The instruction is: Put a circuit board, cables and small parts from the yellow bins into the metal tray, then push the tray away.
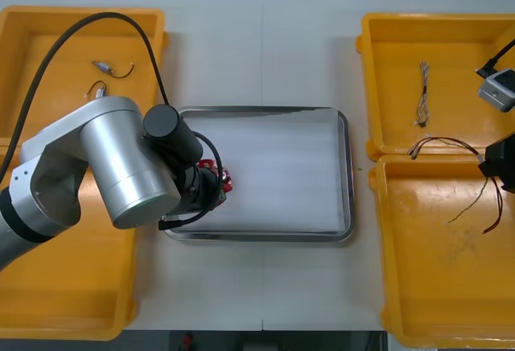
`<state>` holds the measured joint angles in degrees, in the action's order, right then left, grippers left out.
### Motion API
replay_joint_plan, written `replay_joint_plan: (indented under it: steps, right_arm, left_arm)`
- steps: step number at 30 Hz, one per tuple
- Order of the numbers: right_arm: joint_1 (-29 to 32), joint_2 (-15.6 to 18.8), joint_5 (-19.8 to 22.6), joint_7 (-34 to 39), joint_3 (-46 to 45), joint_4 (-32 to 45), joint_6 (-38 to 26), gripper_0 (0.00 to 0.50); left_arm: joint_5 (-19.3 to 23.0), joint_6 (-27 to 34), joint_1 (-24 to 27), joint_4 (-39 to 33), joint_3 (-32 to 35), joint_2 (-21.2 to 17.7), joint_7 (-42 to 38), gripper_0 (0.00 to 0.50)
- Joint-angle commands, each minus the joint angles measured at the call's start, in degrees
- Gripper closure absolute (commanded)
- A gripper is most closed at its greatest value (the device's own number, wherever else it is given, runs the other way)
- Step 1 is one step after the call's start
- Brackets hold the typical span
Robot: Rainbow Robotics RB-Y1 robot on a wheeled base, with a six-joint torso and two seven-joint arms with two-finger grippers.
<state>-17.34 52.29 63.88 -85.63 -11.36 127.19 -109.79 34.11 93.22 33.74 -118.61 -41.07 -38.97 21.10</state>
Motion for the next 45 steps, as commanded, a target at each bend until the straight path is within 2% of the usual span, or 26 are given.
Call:
replay_joint_plan:
  steps: [1,15,19,22,26,28,29,31,32,35,39,45]
  right_arm:
    - [-1.5,2.2,0.4,1.1,-1.6,1.6,-0.2,0.500]
    - [-1.5,2.2,0.4,1.1,-1.6,1.6,-0.2,0.500]
    - [-1.5,2.2,0.4,1.1,-1.6,1.6,-0.2,0.500]
    - [-1.5,2.2,0.4,1.1,-1.6,1.6,-0.2,0.500]
    - [-1.5,2.2,0.4,1.1,-1.6,1.6,-0.2,0.500]
    - [-1.5,2.2,0.4,1.1,-1.6,1.6,-0.2,0.500]
    - [-1.5,2.2,0.4,1.1,-1.6,1.6,-0.2,0.500]
    - [-1.5,2.2,0.4,1.1,-1.6,1.6,-0.2,0.500]
    - [-1.5,2.2,0.4,1.1,-1.6,1.6,-0.2,0.500]
    - [-1.5,2.2,0.4,1.1,-1.6,1.6,-0.2,0.500]
    - [-1.5,2.2,0.4,1.1,-1.6,1.6,-0.2,0.500]
    - [-1.5,2.2,0.4,1.1,-1.6,1.6,-0.2,0.500]
  left_arm:
    - [-2.5,-1.0,2.1,1.4,-2.3,1.8,-3.7,0.500]
    - [-3.3,-3.0,2.0,2.4,-5.0,2.1,-4.0,0.500]
    - [-3.3,-3.0,2.0,2.6,-5.6,2.0,-4.1,0.484]
    - [-3.5,-3.0,2.0,2.7,-5.8,2.0,-4.1,0.398]
    - [-3.5,-3.0,2.0,2.6,-5.8,2.0,-4.1,0.327]
    - [-3.5,-3.0,2.0,2.6,-5.8,1.8,-4.1,0.242]
    - [-3.5,-3.0,2.0,2.7,-5.9,1.8,-4.1,0.220]
    - [-3.5,-3.2,2.1,2.6,-5.9,1.5,-4.1,0.136]
    - [-3.5,-3.3,2.1,2.6,-5.9,1.3,-4.1,0.111]
    - [-3.4,-3.6,2.4,2.4,-5.9,1.0,-4.1,0.065]
    - [-2.8,-3.6,2.8,1.5,-5.9,0.0,-4.3,0.041]
    - [3.0,0.0,5.8,-1.4,-1.4,-1.9,-4.0,0.009]
